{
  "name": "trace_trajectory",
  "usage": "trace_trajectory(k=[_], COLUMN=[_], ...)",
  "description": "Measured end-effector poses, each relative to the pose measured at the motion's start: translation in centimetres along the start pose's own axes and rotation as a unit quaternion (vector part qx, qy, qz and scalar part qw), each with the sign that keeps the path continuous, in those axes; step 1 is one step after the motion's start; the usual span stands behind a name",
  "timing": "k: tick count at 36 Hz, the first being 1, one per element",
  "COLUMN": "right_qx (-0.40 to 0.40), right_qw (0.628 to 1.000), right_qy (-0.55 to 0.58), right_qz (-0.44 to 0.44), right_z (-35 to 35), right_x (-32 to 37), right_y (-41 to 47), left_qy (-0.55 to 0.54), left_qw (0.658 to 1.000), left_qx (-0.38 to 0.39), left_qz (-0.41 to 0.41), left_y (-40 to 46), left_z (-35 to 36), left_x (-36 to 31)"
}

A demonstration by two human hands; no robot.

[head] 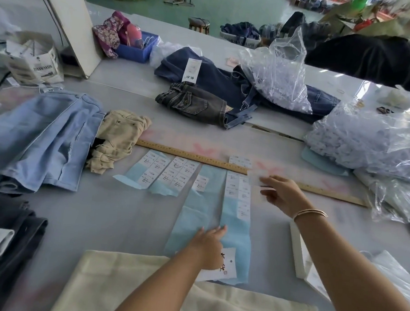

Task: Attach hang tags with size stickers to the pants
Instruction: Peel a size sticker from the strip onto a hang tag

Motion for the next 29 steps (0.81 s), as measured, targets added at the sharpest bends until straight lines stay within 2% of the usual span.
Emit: trace_trajectory(k=[3, 5, 7, 10, 12, 15, 17, 18, 19, 21, 25, 29], right_qx=[0.003, 0.026, 0.021, -0.031, -0.076, -0.1, -0.099, -0.102, -0.104, -0.099, -0.095, -0.087], right_qw=[0.994, 0.989, 0.99, 0.99, 0.968, 0.883, 0.837, 0.821, 0.809, 0.794, 0.788, 0.777], right_qy=[0.102, 0.137, 0.122, 0.016, -0.068, -0.18, -0.235, -0.26, -0.285, -0.319, -0.34, -0.367], right_qz=[-0.023, -0.042, -0.065, -0.14, -0.228, -0.422, -0.484, -0.497, -0.504, -0.507, -0.505, -0.505], right_z=[-0.8, -0.8, -0.5, 0.3, 1.0, 2.7, 3.4, 3.5, 3.5, 3.5, 3.3, 3.4], right_x=[0.2, -0.6, -2.3, -5.4, -6.9, -7.9, -8.6, -8.8, -9.0, -9.2, -9.0, -8.8], right_y=[-3.4, -6.3, -9.4, -13.8, -17.0, -21.9, -24.0, -24.7, -25.0, -25.5, -26.0, -26.7], left_qy=[-0.043, -0.11, -0.242, -0.46, -0.571, -0.699, -0.762, -0.778, -0.786, -0.784, -0.771, -0.788], left_qw=[0.999, 0.986, 0.945, 0.845, 0.76, 0.64, 0.569, 0.549, 0.54, 0.546, 0.564, 0.545], left_qx=[-0.015, -0.12, -0.214, -0.25, -0.252, -0.228, -0.212, -0.208, -0.204, -0.199, -0.2, -0.191], left_qz=[-0.018, -0.023, -0.045, -0.113, -0.181, -0.223, -0.225, -0.223, -0.22, -0.219, -0.218, -0.214], left_y=[-0.5, -1.5, -3.4, -6.8, -9.1, -11.6, -13.0, -13.6, -14.2, -15.2, -16.4, -17.3], left_z=[-1.2, -2.6, -3.9, -4.5, -4.1, -2.9, -2.4, -2.3, -2.2, -2.1, -2.2, -2.3], left_x=[0.4, 1.0, 1.7, 1.7, 0.9, -1.0, -2.3, -2.9, -3.4, -4.2, -5.2, -6.0])
Point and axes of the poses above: each hand's wrist, its own y-axis towards the middle knuckle, its own z-axis out of the palm, x = y × z, the point moved 4 cm from there along y, towards the middle knuckle, and after that the axes turned 7 degrees about -x, right-handed, at the moved point
